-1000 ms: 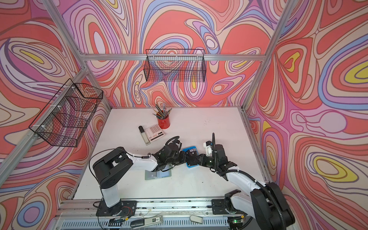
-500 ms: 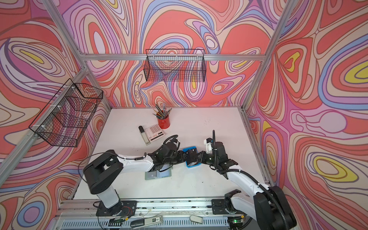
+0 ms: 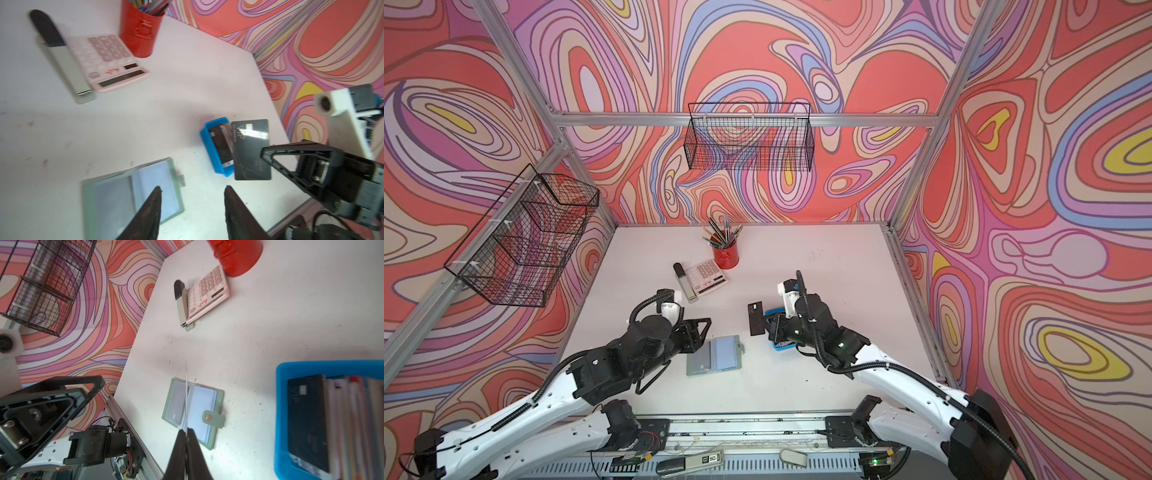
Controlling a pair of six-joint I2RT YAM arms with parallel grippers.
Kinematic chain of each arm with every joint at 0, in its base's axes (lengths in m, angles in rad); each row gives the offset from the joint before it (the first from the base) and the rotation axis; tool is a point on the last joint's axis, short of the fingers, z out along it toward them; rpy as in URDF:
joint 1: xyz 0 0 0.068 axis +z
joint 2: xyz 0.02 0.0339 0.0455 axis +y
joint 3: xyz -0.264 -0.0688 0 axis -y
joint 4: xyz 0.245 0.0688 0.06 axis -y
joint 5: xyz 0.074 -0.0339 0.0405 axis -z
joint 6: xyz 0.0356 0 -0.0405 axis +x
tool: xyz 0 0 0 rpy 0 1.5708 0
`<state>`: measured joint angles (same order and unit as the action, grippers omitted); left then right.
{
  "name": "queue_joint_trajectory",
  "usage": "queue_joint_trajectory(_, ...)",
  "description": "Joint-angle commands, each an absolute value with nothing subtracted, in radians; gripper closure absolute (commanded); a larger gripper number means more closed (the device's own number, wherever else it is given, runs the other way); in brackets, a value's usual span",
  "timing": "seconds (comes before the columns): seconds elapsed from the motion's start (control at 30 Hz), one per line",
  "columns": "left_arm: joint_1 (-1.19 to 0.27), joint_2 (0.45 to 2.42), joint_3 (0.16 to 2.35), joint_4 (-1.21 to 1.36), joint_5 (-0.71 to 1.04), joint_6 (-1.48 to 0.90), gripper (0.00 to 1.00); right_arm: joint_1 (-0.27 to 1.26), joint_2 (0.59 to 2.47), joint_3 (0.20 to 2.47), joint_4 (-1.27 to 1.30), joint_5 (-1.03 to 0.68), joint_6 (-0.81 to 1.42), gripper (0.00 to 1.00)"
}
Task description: Put the credit cards into the card holder
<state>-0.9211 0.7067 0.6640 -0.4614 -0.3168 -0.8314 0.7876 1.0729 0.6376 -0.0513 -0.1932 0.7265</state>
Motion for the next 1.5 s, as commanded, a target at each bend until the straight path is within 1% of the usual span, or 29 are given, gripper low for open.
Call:
queue_joint_trajectory(0.0, -0.912, 0.578, 0.573, -0.738, -0.487, -0.870, 0.44, 0.888, 1.140, 0.625, 0.076, -0.072, 0.793, 1.00)
queue_joint_trajectory(0.13, -0.911, 0.430, 0.434, -0.795, -0.499, -0.931, 0.42, 0.979, 1.265, 0.618, 0.195, -0.037, 0.811, 1.00)
queue_joint_trajectory(0.27, -0.908, 0.336, 0.362, -0.860, -0.518, -1.010, 0.41, 1.001, 1.373, 0.594, 0.326, -0.059, 0.851, 1.00)
queue_joint_trajectory(0.4, -0.908, 0.268, 0.308, -0.830, -0.479, -1.018, 0.41, 1.007, 1.472, 0.587, 0.418, -0.083, 0.880, 1.00)
queue_joint_trajectory(0.57, -0.909, 0.304, 0.262, -0.776, -0.458, -1.047, 0.40, 1.010, 1.559, 0.604, 0.478, -0.107, 0.901, 1.00)
queue_joint_trajectory(0.87, -0.894, 0.510, 0.220, -0.594, -0.413, -1.059, 0.38, 1.016, 1.679, 0.640, 0.553, -0.146, 0.927, 1.00)
queue_joint_trajectory(0.93, -0.882, 0.546, 0.207, -0.541, -0.381, -1.050, 0.39, 1.024, 1.699, 0.650, 0.565, -0.150, 0.932, 1.00)
queue_joint_trajectory(1.03, -0.854, 0.577, 0.200, -0.521, -0.350, -1.051, 0.43, 1.041, 1.721, 0.665, 0.574, -0.147, 0.937, 1.00)
queue_joint_trajectory(1.1, -0.823, 0.572, 0.177, -0.501, -0.327, -1.056, 0.45, 1.049, 1.740, 0.680, 0.569, -0.147, 0.934, 1.00)
queue_joint_trajectory(1.17, -0.776, 0.555, 0.148, -0.464, -0.268, -1.044, 0.46, 1.053, 1.753, 0.691, 0.568, -0.149, 0.934, 1.00)
queue_joint_trajectory(1.3, -0.655, 0.496, 0.115, -0.453, -0.143, -1.021, 0.51, 1.067, 1.755, 0.704, 0.566, -0.135, 0.935, 1.00)
queue_joint_trajectory(1.47, -0.620, 0.435, 0.095, -0.470, -0.101, -1.034, 0.52, 1.075, 1.781, 0.720, 0.538, -0.119, 0.925, 1.00)
